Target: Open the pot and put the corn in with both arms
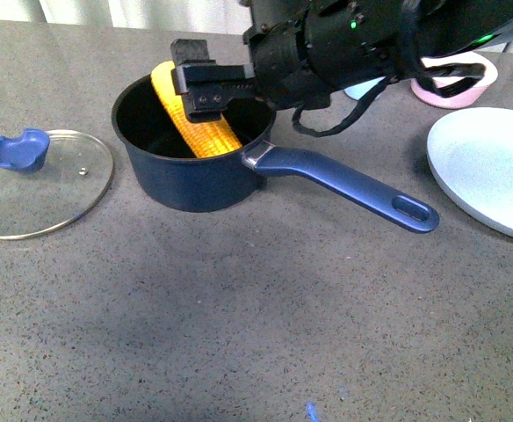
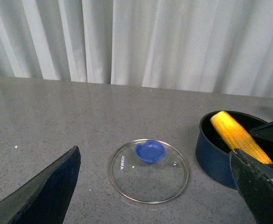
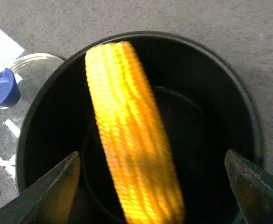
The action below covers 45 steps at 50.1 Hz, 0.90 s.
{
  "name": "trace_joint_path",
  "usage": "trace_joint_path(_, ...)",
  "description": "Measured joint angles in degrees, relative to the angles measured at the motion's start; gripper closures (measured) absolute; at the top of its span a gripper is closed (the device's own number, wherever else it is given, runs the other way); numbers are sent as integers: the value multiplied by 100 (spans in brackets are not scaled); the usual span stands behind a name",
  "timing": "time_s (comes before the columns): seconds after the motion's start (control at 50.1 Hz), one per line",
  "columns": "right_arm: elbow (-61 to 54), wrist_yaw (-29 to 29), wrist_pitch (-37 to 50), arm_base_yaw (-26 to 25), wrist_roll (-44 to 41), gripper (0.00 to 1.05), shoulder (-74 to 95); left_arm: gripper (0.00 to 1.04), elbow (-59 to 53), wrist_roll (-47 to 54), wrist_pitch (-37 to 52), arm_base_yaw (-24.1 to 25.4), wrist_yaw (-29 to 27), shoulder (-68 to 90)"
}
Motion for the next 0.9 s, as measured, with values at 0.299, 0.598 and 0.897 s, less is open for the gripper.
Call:
trace_joint_path(0.299, -2155, -264, 1309, -835, 682, 9, -2531, 9, 0, 0, 0, 0, 0, 0)
trace_joint_path(0.598, -3971, 2273, 2778, -1056, -13, 29, -4306, 9, 0, 0, 0, 0, 2, 0)
trace_joint_path(0.897, -5462, 2280, 3187, -1670, -531, 77, -5320, 9, 0, 0, 0, 0, 0, -2)
